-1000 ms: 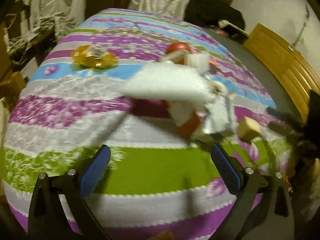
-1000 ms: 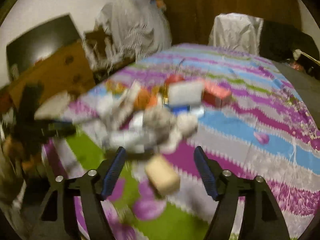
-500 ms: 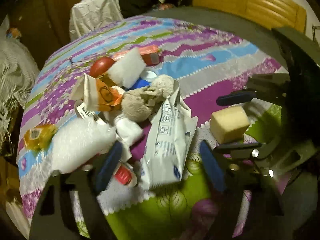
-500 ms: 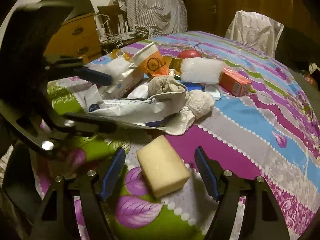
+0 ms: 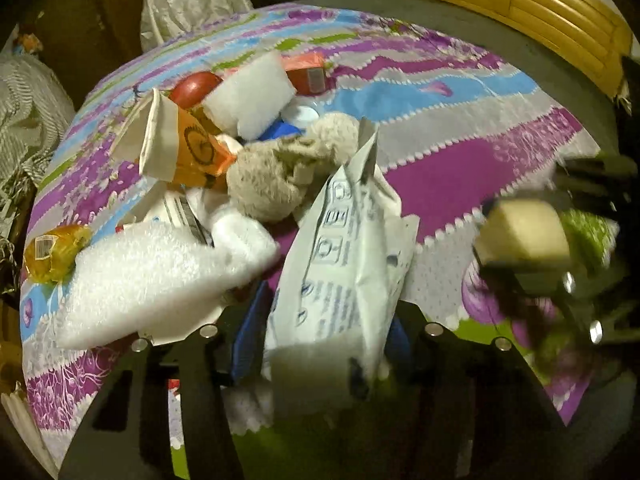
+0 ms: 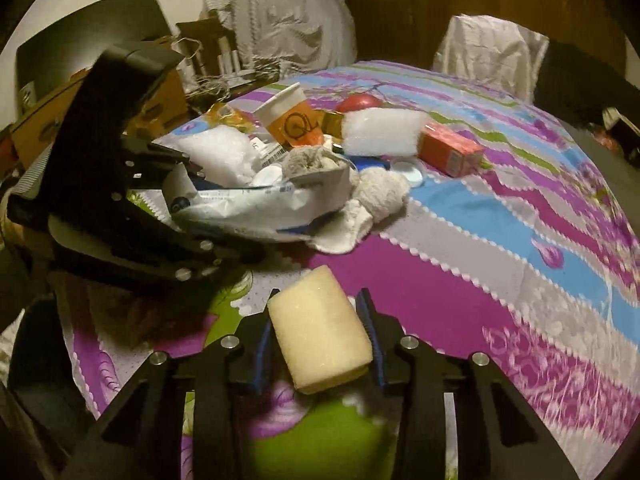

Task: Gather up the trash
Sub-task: 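Grasp the white-blue snack wrapper with the left gripper while the right gripper holds the sponge, then carry the wrapper and sponge over the white bucket with both grippers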

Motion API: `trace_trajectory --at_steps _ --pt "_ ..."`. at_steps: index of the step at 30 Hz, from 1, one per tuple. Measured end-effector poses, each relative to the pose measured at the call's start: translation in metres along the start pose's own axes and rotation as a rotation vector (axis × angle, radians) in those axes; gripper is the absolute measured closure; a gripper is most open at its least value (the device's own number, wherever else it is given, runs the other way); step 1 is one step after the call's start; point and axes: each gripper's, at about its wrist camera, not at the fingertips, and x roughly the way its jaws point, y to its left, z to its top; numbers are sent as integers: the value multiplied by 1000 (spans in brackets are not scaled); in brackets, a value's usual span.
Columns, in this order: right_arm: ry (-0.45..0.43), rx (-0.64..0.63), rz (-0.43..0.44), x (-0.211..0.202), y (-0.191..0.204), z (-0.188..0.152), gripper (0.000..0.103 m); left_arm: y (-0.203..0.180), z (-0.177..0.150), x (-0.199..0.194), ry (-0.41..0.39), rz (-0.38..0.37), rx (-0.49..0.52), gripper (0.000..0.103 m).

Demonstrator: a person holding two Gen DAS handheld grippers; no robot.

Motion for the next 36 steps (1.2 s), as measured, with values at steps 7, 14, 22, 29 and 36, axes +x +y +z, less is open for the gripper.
trace_trajectory --at_steps 7,14,22,29,36 --pt "-96 130 -97 -17 4 -11 66 -3 -5 -16 -79 -12 -110 63" --pt "-304 198 -218 -77 36 -5 66 -9 -37 -99 -295 81 -206 64" --pt "-556 154 -364 -151 91 8 66 -11 -78 -187 -536 291 -374 64" --pt "-615 143 -422 -176 118 7 66 -19 -89 -222 -667 403 -414 64" --pt "-621 138 -435 -183 129 7 66 -25 -90 -232 -674 400 -412 64"
